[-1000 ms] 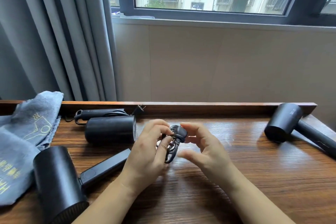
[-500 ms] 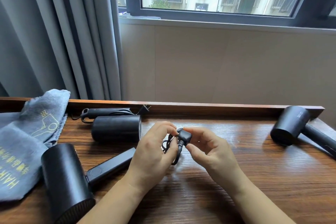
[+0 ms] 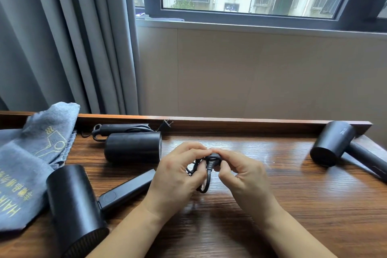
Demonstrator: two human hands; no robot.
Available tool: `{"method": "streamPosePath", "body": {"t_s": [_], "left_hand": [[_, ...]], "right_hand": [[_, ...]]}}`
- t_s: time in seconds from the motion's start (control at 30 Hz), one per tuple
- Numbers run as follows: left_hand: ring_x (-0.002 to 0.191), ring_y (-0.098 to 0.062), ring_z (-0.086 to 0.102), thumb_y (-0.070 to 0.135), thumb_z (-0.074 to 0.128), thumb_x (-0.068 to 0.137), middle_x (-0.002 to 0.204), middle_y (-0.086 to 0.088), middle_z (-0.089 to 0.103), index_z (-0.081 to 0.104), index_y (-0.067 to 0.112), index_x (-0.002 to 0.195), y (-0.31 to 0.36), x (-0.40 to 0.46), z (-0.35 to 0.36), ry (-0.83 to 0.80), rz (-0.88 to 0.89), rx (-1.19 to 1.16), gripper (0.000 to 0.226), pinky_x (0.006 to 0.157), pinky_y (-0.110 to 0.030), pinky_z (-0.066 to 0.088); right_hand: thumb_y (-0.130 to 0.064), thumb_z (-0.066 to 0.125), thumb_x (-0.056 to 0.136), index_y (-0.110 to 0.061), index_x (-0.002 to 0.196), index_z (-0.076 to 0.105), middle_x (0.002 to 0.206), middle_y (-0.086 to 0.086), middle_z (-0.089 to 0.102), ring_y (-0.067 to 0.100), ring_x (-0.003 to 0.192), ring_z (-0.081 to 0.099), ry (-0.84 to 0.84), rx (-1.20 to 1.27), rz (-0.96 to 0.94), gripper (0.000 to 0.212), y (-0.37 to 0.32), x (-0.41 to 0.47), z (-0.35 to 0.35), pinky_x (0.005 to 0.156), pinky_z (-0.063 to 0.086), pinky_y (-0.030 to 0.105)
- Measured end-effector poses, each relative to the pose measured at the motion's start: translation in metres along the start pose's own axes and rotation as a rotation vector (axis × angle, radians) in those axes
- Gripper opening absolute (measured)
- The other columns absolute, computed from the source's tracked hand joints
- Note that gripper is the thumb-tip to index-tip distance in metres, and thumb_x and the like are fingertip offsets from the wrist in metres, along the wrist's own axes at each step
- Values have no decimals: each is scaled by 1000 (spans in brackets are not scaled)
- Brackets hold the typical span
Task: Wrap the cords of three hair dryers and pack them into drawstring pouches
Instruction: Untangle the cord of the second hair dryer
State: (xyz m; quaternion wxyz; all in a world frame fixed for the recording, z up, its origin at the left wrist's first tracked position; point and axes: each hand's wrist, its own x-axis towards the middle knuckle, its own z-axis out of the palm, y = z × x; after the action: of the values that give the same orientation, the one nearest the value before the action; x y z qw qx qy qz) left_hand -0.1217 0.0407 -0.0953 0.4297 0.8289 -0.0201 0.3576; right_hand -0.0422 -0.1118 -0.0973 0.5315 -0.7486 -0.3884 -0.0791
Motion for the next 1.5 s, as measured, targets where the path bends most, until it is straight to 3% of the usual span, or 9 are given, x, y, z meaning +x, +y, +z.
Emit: {"method": "streamPosePath", "body": {"t_s": [0.27, 0.47, 0.6, 0.87, 1.0, 1.13, 1.3, 1.43, 1.5], "left_hand": [[107, -11, 65, 5, 66, 87, 108, 10, 68, 73, 16, 103, 1, 1, -3, -50, -23, -18, 20, 92, -21, 50], [109, -11, 62, 10, 64, 91, 112, 8, 64, 73, 15, 104, -1, 1, -3, -41, 3, 25, 16, 89, -16, 48], [108, -11, 61, 6, 68, 91, 113, 4, 60, 74, 14, 103, -4, 1, -4, -10, -23, 42, 16, 86, -15, 48], [106, -7, 61, 5, 66, 91, 110, 9, 64, 70, 21, 99, -5, 4, -6, 88, -157, -8, 18, 85, -11, 46], [102, -7, 63, 6, 65, 93, 104, 10, 68, 69, 28, 100, -6, 4, -7, 102, -265, -123, 23, 86, -15, 50], [104, -7, 66, 8, 60, 96, 106, 11, 72, 68, 30, 113, -5, 5, -6, 58, -371, -246, 28, 92, -22, 51], [107, -8, 65, 8, 56, 99, 110, 8, 71, 67, 29, 117, -3, 4, -6, 21, -376, -295, 30, 87, -14, 48], [88, -18, 63, 21, 61, 93, 99, -1, 67, 66, 34, 116, -5, 2, -7, -17, -327, -176, 27, 79, -25, 55], [94, -5, 61, 25, 62, 87, 103, 9, 63, 65, 32, 117, -3, 1, -7, -58, -262, -75, 31, 84, -20, 50]], "right_hand": [[13, 57, 92, -12, 103, 72, 94, 1, 77, 13, 90, 73, -69, 420, 201, 32, 2, 3, -2, 82, 53, 20], [-17, 56, 99, -16, 118, 58, 103, 17, 71, 35, 88, 71, -40, 679, 484, 20, 0, 8, -4, 73, 58, 34], [-52, 65, 85, -22, 123, 56, 99, 14, 69, 26, 65, 61, -161, 744, 575, 49, 1, 9, -7, 57, 51, 33], [-11, 53, 81, -10, 111, 58, 70, 7, 54, 7, 45, 29, -386, 679, 527, 30, 2, 13, -29, 45, 29, 20], [-6, 50, 78, -19, 81, 52, 68, 5, 44, 11, 48, 30, -28, 629, 643, 13, 6, 20, -29, 42, 31, 22], [0, 46, 94, -15, 78, 50, 62, 1, 49, 9, 44, 44, 342, 761, 713, 22, 10, 26, -33, 47, 49, 24], [-12, 47, 97, -16, 79, 47, 64, 1, 48, 6, 40, 38, 452, 1079, 841, 19, 12, 28, -36, 34, 34, 16], [-17, 52, 98, -17, 75, 47, 64, -2, 50, 1, 41, 45, 564, 1377, 876, 23, 19, 32, -46, 38, 41, 9], [-21, 59, 96, -16, 76, 49, 64, -3, 52, 1, 43, 51, 653, 1458, 838, 23, 18, 34, -51, 42, 45, 9]]}}
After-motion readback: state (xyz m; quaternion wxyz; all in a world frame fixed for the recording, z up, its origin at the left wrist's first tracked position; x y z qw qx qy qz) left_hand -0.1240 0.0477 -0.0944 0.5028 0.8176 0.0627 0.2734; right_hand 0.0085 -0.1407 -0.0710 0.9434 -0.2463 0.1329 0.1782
